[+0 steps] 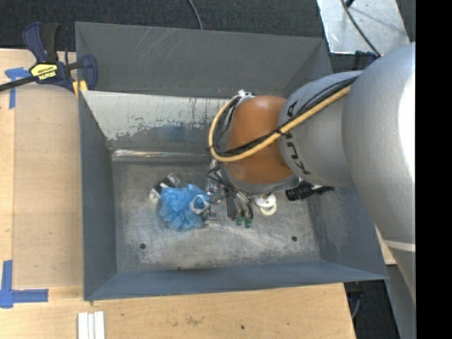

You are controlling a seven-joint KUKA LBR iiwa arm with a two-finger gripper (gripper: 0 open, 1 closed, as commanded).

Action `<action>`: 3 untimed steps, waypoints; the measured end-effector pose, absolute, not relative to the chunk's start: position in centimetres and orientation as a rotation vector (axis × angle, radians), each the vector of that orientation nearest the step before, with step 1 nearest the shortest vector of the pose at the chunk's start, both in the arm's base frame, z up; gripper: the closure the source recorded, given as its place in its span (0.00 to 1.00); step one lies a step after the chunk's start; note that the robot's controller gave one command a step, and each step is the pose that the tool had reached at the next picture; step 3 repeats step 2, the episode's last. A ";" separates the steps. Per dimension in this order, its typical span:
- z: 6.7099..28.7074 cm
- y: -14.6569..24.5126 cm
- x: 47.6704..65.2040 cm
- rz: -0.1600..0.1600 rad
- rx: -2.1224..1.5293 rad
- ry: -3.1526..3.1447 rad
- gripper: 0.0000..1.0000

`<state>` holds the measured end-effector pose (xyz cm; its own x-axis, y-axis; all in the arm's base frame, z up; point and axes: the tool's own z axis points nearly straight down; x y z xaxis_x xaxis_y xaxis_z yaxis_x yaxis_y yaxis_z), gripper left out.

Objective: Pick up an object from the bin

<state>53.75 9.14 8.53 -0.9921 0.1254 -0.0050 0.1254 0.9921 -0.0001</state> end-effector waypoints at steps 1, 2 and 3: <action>9.5 9.1 53.6 -0.003 0.197 3.140 1.00; 11.8 9.1 53.5 -0.003 0.197 3.143 1.00; 11.8 9.1 53.5 -0.003 0.197 3.143 1.00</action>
Offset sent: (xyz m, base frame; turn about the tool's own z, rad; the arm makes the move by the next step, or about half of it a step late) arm 0.0001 -0.0001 0.1090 0.0000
